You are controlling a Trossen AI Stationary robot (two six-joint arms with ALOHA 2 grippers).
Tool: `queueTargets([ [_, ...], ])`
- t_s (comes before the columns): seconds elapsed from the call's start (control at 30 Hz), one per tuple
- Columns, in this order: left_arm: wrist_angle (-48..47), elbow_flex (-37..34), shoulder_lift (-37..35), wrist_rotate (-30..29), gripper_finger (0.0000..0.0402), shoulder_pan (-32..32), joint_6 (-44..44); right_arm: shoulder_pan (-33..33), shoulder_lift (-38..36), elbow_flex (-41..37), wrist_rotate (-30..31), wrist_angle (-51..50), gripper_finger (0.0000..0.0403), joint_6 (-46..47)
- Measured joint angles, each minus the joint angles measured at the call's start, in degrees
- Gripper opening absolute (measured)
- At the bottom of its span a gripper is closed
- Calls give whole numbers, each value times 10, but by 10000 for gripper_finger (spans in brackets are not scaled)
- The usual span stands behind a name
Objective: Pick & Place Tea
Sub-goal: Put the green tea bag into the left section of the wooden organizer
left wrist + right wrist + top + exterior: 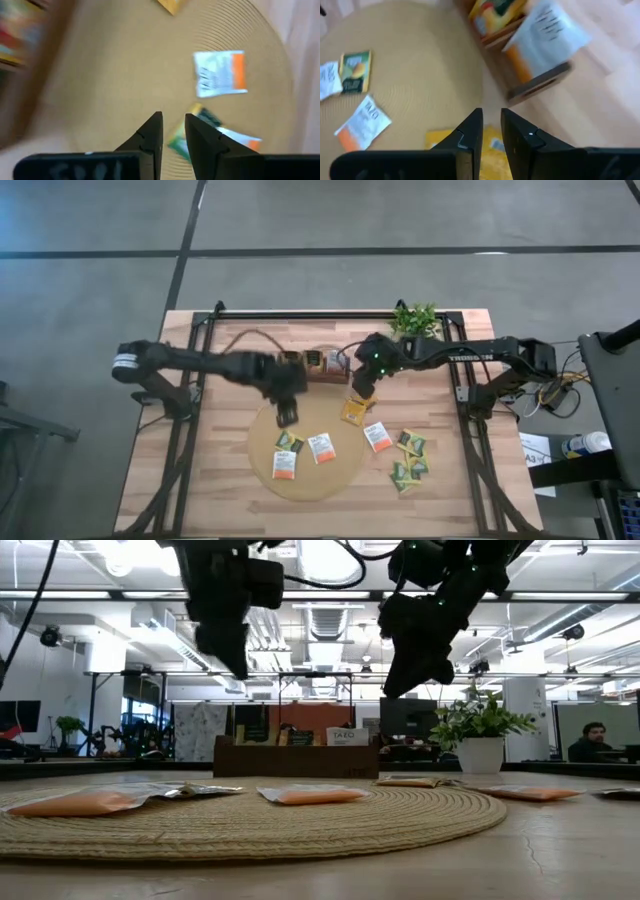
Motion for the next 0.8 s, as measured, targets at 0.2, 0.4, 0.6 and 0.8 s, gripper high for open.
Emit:
queueTargets([
  [0.2, 66, -70, 0, -10, 76, -69, -187, 64, 46, 0, -10, 55, 68, 6],
  [0.4, 108, -139, 0, 11, 76, -115, -323, 127, 110, 0, -61, 155, 68, 41],
  [0.6, 127, -154, -11, -8, 76, -151, -319, 165, 164, 13, -66, 211, 68, 122],
  [0.8, 161, -184, -8, -9, 76, -163, -211, 181, 239, 72, -96, 260, 70, 211],
])
